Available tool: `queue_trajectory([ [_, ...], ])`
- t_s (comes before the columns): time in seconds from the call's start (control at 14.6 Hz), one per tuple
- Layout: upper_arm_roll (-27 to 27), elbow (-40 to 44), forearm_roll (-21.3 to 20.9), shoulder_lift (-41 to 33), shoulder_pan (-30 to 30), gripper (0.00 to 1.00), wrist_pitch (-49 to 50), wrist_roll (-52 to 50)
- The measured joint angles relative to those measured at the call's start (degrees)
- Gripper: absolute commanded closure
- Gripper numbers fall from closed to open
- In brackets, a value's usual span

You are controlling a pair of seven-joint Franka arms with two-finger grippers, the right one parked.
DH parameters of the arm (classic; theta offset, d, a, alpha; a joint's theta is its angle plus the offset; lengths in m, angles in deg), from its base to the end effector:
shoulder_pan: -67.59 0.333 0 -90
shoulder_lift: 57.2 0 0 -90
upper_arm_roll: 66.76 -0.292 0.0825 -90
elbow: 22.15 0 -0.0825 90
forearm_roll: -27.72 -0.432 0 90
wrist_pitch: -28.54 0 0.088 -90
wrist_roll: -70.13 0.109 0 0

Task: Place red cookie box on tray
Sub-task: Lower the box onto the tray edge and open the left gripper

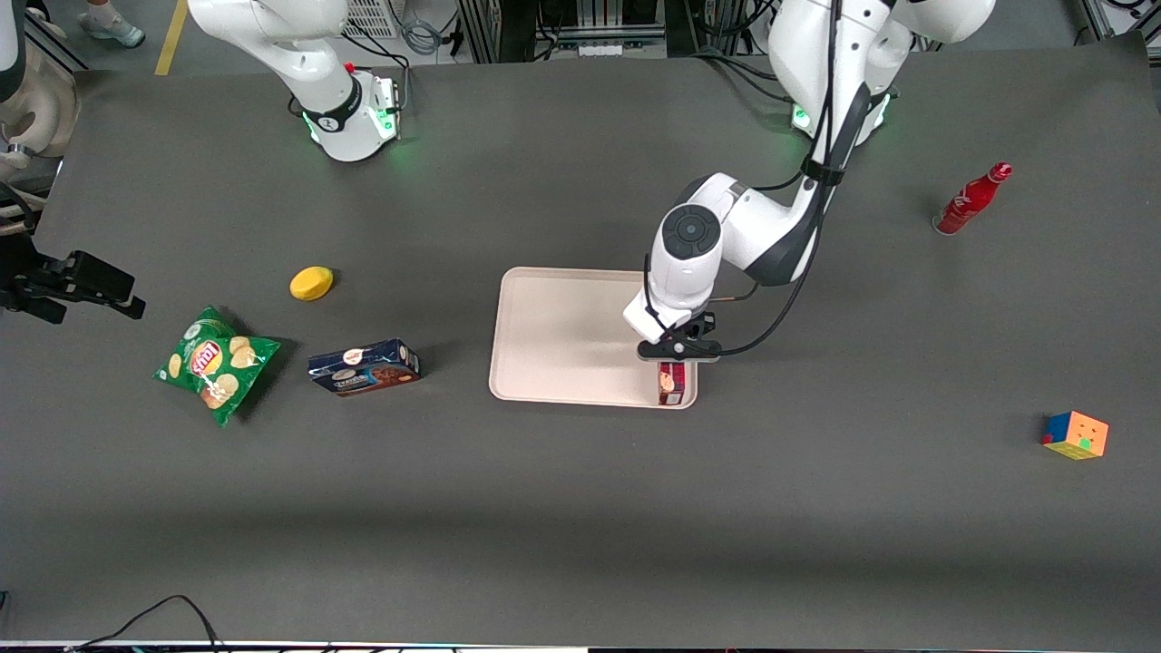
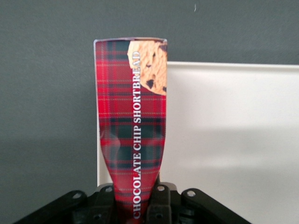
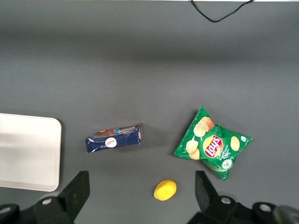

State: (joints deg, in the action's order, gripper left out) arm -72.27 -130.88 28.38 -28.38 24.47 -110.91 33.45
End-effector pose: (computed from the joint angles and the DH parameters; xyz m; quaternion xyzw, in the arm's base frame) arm 0.5203 -0.4018 0.1814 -0.9996 0.0101 -0.0258 0.0046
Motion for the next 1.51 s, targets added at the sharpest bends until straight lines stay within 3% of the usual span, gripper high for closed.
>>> queue_trajectory([
  [0.14, -0.01, -0.11, -0.02, 0.83, -0.15, 1.0, -0.73, 0.0],
  [0.21, -0.03, -0.11, -0.02, 1.14, -0.19, 0.76, -0.91, 0.0],
  [0.27, -0.09, -0.12, -0.03, 1.41, -0.22, 0.39, -0.95, 0.0],
  [0.34, -0.16, -0.12, -0.03, 1.57, -0.22, 0.19, -0.96, 0.01],
  [0.41, -0.23, -0.12, -0.03, 1.61, -0.22, 0.05, -0.99, 0.01],
  [0.48, -0.3, -0.12, -0.04, 1.6, -0.22, 0.0, -1.07, 0.01],
  [1.03, -2.24, 2.15, 0.16, -1.23, -0.16, 0.0, -0.72, -0.04],
  [1.51, -3.55, 8.92, 1.69, -13.09, 6.9, 0.0, 20.41, 6.17],
])
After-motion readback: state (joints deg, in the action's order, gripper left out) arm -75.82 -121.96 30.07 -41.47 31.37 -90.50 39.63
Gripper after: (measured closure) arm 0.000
